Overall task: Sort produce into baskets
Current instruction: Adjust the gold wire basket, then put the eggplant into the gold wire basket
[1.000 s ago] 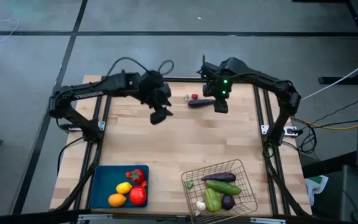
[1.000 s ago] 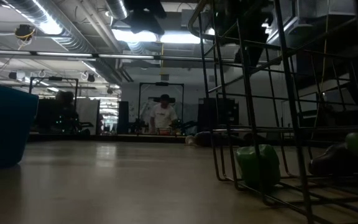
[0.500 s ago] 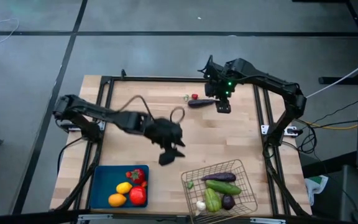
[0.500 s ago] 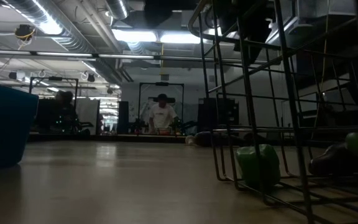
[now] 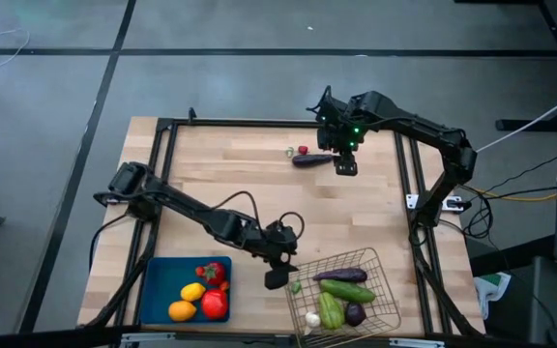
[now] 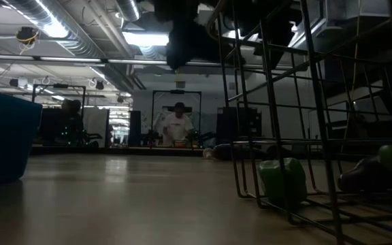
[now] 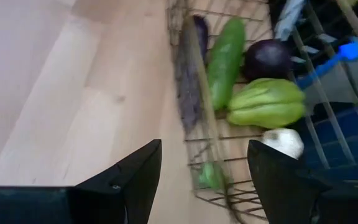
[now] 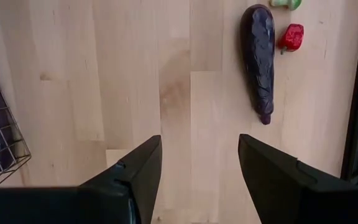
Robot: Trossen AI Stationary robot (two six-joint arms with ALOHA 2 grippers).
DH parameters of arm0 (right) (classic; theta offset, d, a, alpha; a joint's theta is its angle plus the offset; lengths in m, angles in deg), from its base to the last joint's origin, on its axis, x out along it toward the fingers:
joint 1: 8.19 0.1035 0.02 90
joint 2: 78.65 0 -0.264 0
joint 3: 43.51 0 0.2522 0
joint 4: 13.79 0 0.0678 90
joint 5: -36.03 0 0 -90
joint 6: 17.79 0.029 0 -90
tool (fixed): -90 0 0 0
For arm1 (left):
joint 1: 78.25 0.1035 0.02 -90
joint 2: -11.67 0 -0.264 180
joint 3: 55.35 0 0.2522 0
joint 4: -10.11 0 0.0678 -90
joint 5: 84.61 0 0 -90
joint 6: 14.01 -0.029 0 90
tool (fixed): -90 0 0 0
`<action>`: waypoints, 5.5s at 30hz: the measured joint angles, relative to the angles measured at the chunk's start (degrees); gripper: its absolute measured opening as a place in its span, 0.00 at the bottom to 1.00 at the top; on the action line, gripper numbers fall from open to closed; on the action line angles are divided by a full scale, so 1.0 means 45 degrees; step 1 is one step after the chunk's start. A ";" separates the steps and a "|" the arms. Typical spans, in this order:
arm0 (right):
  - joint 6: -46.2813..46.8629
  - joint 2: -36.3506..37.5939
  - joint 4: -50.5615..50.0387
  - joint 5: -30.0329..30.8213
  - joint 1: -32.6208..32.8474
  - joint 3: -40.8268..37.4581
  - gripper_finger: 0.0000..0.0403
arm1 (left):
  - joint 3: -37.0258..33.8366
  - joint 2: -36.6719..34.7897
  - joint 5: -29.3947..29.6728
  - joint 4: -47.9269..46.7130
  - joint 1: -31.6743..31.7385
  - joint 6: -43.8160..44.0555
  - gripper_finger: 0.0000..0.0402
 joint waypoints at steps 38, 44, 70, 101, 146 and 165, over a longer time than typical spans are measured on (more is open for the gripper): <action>-0.2370 -0.0149 0.1165 0.0662 -0.1611 0.0000 0.52 | 0.0389 -0.0877 0.0211 -0.4738 0.0532 -0.1586 0.08; -0.2993 -0.0787 0.1751 -0.0498 -0.3472 0.0000 0.52 | 0.0389 -0.1040 0.0156 -0.6049 0.0810 -0.1579 0.11; -0.6708 -0.3332 0.4594 0.0526 -0.4750 -0.2803 0.52 | 0.0447 -0.1126 0.0158 -0.9296 0.0895 -0.1958 0.12; -0.6005 -0.3313 0.8826 -0.0415 -0.3580 -0.5651 0.52 | 0.0374 -0.1721 0.0396 -1.1939 0.0916 -0.2122 0.12; -0.4292 -0.3288 -0.0797 -0.1583 0.0229 0.1136 0.12 | 0.0389 -0.1726 0.0411 -1.1184 0.1415 -0.1492 0.45; -0.2856 -0.2856 -0.1414 0.0339 0.5051 0.1132 0.12 | 0.0389 -0.1726 0.0425 -1.1155 0.1295 -0.1643 0.38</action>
